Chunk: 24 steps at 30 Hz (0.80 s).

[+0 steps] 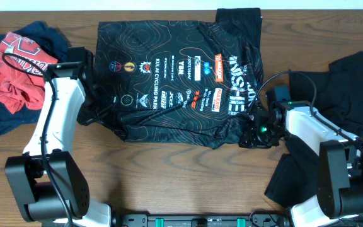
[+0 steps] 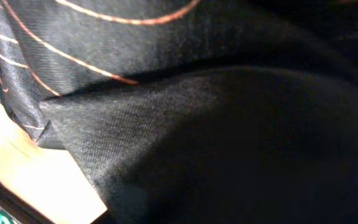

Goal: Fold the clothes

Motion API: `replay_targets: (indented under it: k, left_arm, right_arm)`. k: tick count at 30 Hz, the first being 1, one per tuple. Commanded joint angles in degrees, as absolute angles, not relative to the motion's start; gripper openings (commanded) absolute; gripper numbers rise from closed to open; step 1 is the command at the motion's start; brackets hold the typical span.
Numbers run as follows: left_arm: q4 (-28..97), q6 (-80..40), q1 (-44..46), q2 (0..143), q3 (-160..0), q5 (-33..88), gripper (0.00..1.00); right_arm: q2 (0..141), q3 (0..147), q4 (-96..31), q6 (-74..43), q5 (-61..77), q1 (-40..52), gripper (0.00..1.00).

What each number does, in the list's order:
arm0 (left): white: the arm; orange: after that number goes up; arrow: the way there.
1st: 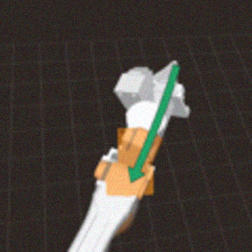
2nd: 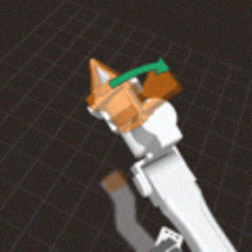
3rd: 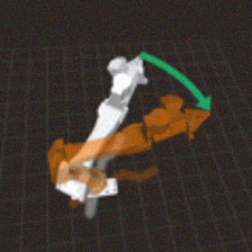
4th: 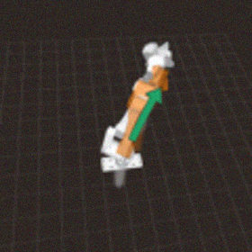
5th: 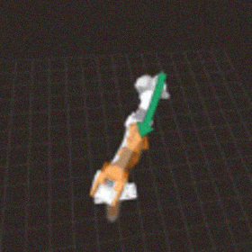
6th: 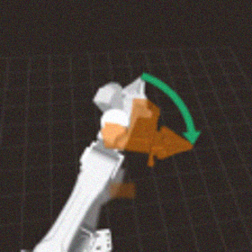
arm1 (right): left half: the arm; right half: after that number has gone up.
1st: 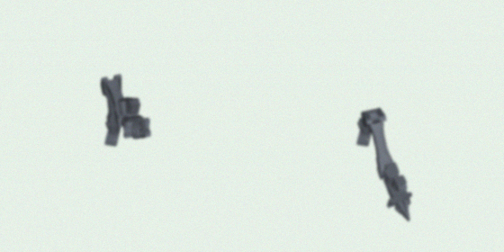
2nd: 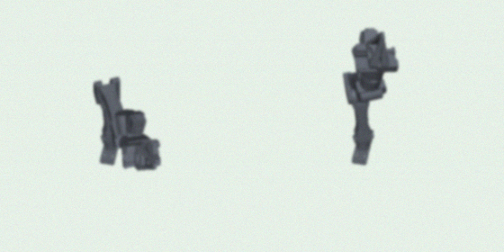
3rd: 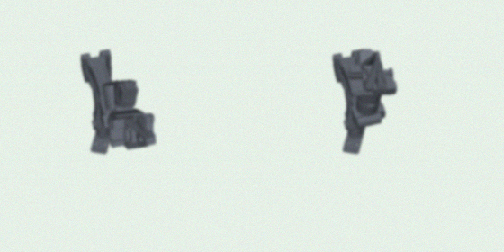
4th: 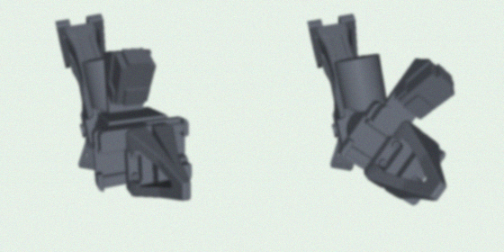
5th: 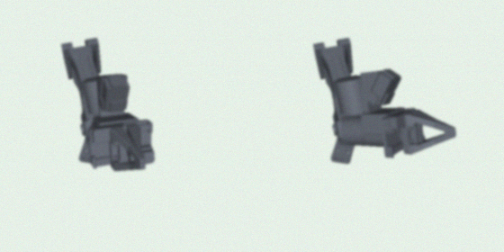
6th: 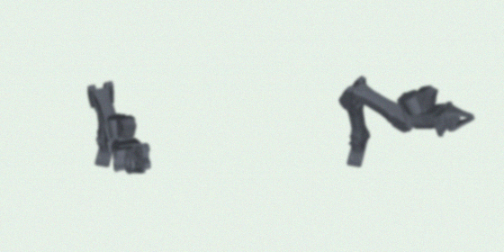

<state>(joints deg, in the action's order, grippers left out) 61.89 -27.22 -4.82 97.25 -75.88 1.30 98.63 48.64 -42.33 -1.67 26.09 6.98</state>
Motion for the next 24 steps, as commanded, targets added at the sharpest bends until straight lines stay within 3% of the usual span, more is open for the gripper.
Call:
replay_targets:
  k: [1, 10, 16, 20, 21, 24]
  left_arm:
    - [62.24, -28.18, -5.08, 96.66, -75.81, 0.64, 0.06]
    - [62.22, -28.18, -5.08, 96.66, -75.81, 0.64, 0.06]
    - [62.22, -28.18, -5.08, 96.66, -75.81, 0.64, 0.06]
    - [62.04, -28.16, -5.08, 96.66, -75.81, 0.64, 0.06]
    - [62.00, -28.18, -5.08, 96.66, -75.81, 0.64, 0.06]
    - [61.98, -28.18, -5.08, 96.66, -75.81, 0.64, 0.06]
  right_arm:
    - [100.40, 46.81, -42.33, -0.75, 24.45, 8.21, 0.26]
    - [100.40, 46.81, -39.07, -1.26, 24.49, 8.80, 0.41]
    - [100.38, 46.85, -37.60, -2.61, 24.45, 8.80, 0.28]
    - [100.40, 46.87, -37.08, -2.74, 24.45, 8.80, 0.10]
    - [100.40, 46.87, -37.01, -2.76, 24.45, 8.78, 0.01]
    - [100.38, 46.92, -36.91, -2.96, 24.36, 8.78, 0.01]
